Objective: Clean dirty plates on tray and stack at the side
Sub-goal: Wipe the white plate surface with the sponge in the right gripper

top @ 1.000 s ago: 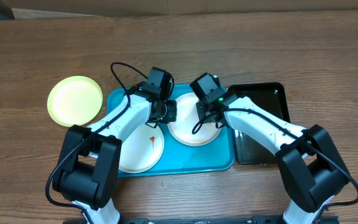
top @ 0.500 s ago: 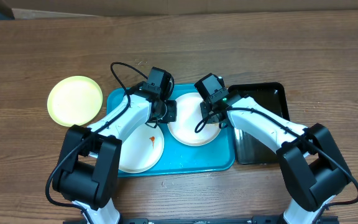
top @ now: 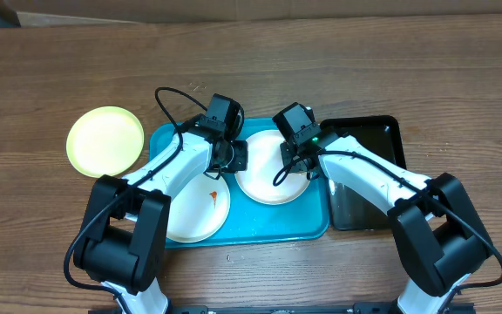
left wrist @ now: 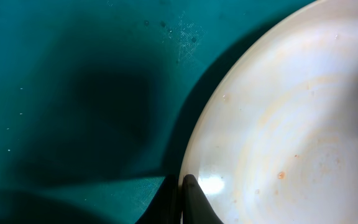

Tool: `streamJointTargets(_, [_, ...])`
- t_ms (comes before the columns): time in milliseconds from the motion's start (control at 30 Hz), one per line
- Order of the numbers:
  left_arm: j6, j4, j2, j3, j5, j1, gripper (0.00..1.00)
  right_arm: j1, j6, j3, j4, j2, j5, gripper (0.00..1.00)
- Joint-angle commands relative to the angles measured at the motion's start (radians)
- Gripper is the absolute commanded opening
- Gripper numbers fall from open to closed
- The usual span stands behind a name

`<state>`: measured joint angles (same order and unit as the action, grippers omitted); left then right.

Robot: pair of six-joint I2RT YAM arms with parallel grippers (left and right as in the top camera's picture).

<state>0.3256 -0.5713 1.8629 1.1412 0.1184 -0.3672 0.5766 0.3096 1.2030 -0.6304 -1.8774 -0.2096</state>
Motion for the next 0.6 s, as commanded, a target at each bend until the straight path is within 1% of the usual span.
streamJointTargets(0, [-0.005, -0.003, -0.019, -0.007, -0.018, -0.008, 0.04, -0.006, -0.003, -0.006, 0.006, -0.007, 0.01, 0.04])
streamJointTargets(233, [-0.005, -0.004, -0.019, -0.007, -0.018, -0.008, 0.04, -0.006, -0.004, -0.006, 0.026, -0.1, 0.043, 0.04])
streamJointTargets(333, [-0.005, -0.003, -0.019, -0.007, -0.018, -0.008, 0.04, -0.006, -0.042, -0.006, 0.021, -0.11, 0.101, 0.04])
streamJointTargets(433, [-0.005, -0.003, -0.019, -0.007, -0.018, -0.008, 0.04, -0.006, -0.13, 0.0, 0.004, -0.108, 0.23, 0.04])
streamJointTargets(467, [-0.005, -0.003, -0.019, -0.007, -0.018, -0.008, 0.04, -0.006, -0.187, 0.01, -0.022, -0.108, 0.314, 0.04])
streamJointTargets(567, [-0.004, -0.003, -0.019, -0.007, -0.017, -0.008, 0.04, -0.006, -0.253, 0.026, -0.059, -0.108, 0.437, 0.04])
